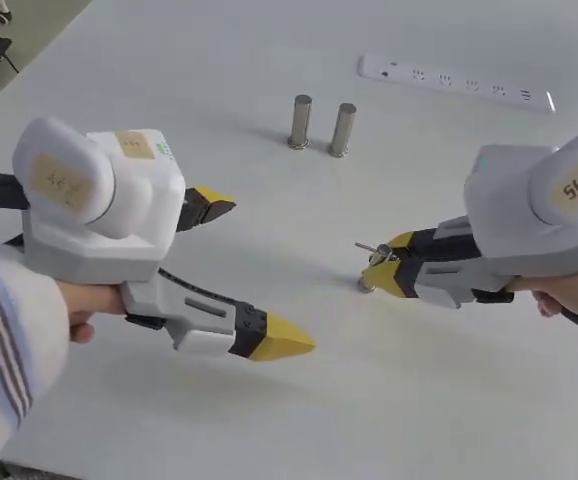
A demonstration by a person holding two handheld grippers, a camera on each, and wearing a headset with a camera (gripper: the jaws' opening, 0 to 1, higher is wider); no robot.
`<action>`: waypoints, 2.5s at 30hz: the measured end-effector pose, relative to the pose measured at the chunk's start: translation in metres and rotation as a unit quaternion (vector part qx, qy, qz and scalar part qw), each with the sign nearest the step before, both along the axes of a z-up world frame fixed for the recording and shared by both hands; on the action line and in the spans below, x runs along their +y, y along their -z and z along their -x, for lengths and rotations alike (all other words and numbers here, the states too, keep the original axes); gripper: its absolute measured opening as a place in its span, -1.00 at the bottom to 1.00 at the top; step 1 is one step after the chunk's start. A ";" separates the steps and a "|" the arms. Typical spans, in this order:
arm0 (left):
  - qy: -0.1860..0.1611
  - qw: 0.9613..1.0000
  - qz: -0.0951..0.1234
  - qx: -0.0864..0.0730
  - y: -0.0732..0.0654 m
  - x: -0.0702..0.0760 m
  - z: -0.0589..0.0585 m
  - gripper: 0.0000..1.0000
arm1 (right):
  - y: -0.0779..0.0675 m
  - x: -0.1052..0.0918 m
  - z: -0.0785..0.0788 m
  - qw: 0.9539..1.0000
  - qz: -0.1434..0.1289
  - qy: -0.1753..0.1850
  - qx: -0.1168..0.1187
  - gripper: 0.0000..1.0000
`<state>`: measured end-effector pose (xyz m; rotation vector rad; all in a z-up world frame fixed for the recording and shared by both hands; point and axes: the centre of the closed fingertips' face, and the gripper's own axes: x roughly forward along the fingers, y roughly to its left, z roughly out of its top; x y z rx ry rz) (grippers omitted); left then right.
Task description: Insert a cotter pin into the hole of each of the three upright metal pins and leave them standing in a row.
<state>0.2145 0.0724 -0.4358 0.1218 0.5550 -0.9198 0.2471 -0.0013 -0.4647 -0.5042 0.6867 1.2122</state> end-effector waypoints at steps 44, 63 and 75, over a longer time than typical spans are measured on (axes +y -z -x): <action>-0.056 0.998 -0.002 0.004 0.000 0.048 -0.004 0.98 | 0.000 0.093 -0.022 0.997 0.003 -0.069 -0.024 -0.91; -0.067 0.998 0.001 0.004 -0.004 0.050 -0.007 0.98 | -0.002 0.096 -0.022 0.998 -0.014 -0.063 -0.020 -0.86; -0.073 0.997 -0.001 -0.003 -0.016 0.049 -0.006 0.98 | -0.029 0.075 -0.008 0.998 -0.045 -0.028 -0.026 -0.61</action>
